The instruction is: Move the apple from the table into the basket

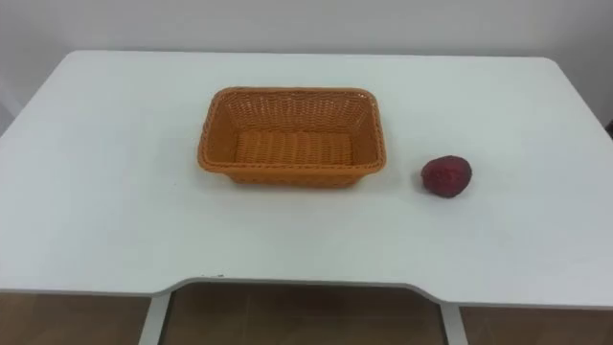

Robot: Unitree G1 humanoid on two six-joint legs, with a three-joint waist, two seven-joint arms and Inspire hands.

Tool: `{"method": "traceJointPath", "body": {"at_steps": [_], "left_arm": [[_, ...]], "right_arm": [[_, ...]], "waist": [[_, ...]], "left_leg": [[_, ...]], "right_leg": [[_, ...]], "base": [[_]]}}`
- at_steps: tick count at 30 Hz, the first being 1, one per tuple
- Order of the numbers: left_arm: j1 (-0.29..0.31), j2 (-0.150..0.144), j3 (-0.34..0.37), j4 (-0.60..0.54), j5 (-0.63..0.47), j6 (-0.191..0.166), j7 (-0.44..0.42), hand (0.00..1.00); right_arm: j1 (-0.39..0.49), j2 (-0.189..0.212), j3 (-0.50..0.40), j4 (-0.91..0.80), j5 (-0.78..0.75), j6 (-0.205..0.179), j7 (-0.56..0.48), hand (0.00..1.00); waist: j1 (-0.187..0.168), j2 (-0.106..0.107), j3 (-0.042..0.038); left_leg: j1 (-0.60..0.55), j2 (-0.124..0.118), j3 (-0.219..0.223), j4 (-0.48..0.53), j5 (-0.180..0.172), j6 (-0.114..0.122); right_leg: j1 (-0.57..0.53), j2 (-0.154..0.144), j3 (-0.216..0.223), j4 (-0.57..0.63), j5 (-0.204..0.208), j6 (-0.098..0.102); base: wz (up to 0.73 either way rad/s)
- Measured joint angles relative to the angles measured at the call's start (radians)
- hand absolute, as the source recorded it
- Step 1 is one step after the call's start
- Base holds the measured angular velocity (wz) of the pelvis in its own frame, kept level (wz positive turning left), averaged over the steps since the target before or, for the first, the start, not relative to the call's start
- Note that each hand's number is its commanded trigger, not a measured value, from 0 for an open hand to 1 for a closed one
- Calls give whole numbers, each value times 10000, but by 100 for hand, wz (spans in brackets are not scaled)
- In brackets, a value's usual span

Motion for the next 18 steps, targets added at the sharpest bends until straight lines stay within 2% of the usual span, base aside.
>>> {"method": "traceJointPath", "body": {"at_steps": [7,9,11,12,14,15,17,18], "left_arm": [[-56,3,1,-13,-11,-30,-4,0],[-81,0,-2,-15,-26,-93,-3,0],[-95,1,22,-21,-204,-212,57,0],[-96,-3,53,-36,-217,-221,99,0],[-38,-11,430,-197,-266,-275,213,0],[-38,7,490,-195,-305,-318,242,0],[17,9,785,-182,-365,-492,379,0],[31,15,837,-176,-465,-511,393,0]], "right_arm": [[5,99,94,1,199,-10,-331,0],[5,163,94,1,678,-10,-561,0],[14,194,-119,2,1867,-5,-787,0],[2,197,-337,-6,2164,1,-849,0],[-51,201,-1678,-32,3841,4,-1283,0],[-79,197,-2033,-66,4376,4,-1448,0],[-56,197,-3536,-624,6901,-23,-2150,0],[-49,196,-3860,-823,7408,-36,-2321,0]], "waist": [[51,-64,11],[66,-64,12],[28,-40,15],[9,8,2],[-97,-10,17],[-125,-8,19],[-312,10,24],[-337,17,24]], "left_leg": [[46,16,83,-9,-1,0],[54,17,86,-5,-2,1],[9,20,92,2,-2,1],[-7,20,79,11,-2,1],[20,19,87,8,-2,1],[17,19,83,6,-2,1],[-4,11,72,34,-12,13],[-15,11,73,34,-23,16]], "right_leg": [[10,25,220,8,1,0],[15,30,245,11,2,2],[29,32,236,37,3,2],[22,34,230,39,4,1],[38,31,216,61,7,1],[33,30,166,68,6,1],[28,12,107,95,5,3],[24,12,110,99,4,5]], "base": [[-3],[0],[0],[0],[0],[0],[2],[0]]}}
